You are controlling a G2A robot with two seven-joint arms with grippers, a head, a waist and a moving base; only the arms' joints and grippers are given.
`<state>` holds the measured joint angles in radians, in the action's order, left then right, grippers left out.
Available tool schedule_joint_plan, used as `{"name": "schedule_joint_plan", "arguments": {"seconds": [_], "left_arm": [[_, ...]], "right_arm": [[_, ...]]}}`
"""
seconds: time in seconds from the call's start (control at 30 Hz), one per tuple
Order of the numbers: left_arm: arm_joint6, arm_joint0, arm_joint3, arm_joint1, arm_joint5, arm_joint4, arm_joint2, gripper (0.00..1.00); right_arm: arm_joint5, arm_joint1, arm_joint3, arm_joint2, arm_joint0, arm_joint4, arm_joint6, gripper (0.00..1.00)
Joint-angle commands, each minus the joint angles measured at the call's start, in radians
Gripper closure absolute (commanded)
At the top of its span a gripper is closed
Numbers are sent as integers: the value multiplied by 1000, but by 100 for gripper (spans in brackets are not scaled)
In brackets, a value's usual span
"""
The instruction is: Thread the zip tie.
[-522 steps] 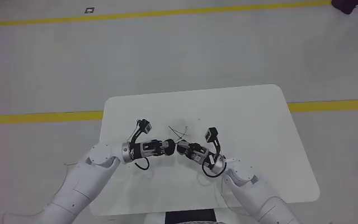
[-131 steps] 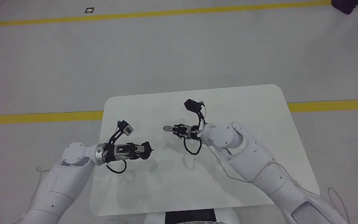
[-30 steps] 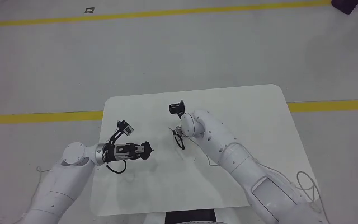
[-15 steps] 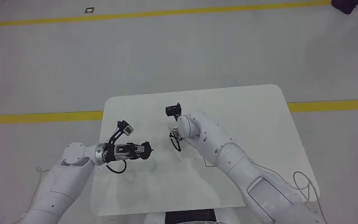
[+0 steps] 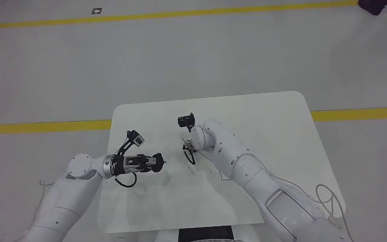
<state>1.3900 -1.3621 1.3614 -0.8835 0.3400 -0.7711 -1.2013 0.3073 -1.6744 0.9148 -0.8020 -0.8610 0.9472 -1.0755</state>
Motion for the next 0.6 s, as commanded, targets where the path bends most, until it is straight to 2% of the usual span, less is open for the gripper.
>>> {"name": "schedule_joint_plan", "arguments": {"seconds": [0.0, 0.13, 0.47, 0.5, 0.57], "left_arm": [[0, 0, 0, 0, 0, 0, 0, 100], [0, 0, 0, 0, 0, 0, 0, 100], [0, 0, 0, 0, 0, 0, 0, 100], [0, 0, 0, 0, 0, 0, 0, 100], [0, 0, 0, 0, 0, 0, 0, 100]], "right_arm": [[0, -2, -9, 1, 2, -2, 8, 90], [-1, -5, -26, 1, 5, -9, 27, 100], [1, -3, -14, -8, 3, -6, 29, 100], [-2, -2, -11, -9, 2, -3, 26, 99], [-7, -1, -4, -9, -1, 3, 21, 87]]}}
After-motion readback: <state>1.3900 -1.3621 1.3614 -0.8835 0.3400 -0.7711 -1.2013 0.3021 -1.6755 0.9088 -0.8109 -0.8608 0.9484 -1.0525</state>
